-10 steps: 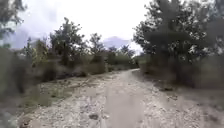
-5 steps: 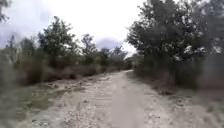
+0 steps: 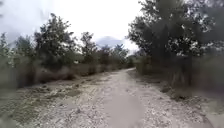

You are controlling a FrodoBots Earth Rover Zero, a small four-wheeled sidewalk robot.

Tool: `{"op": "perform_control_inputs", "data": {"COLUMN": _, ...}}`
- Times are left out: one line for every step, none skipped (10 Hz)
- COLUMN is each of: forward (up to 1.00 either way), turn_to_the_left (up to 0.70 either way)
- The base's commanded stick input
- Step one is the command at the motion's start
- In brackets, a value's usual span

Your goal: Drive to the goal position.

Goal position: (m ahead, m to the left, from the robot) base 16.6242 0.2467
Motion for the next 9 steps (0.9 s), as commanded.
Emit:
{"op": "perform_control_inputs", "data": {"forward": 0.70, "turn_to_the_left": 0.00}}
{"op": "perform_control_inputs", "data": {"forward": 0.70, "turn_to_the_left": 0.00}}
{"op": "perform_control_inputs", "data": {"forward": 0.70, "turn_to_the_left": 0.00}}
{"op": "perform_control_inputs", "data": {"forward": 0.70, "turn_to_the_left": 0.00}}
{"op": "perform_control_inputs", "data": {"forward": 0.70, "turn_to_the_left": 0.00}}
{"op": "perform_control_inputs", "data": {"forward": 0.70, "turn_to_the_left": 0.00}}
{"op": "perform_control_inputs", "data": {"forward": 0.70, "turn_to_the_left": 0.00}}
{"op": "perform_control_inputs", "data": {"forward": 0.70, "turn_to_the_left": 0.00}}
{"op": "perform_control_inputs", "data": {"forward": 0.70, "turn_to_the_left": 0.00}}
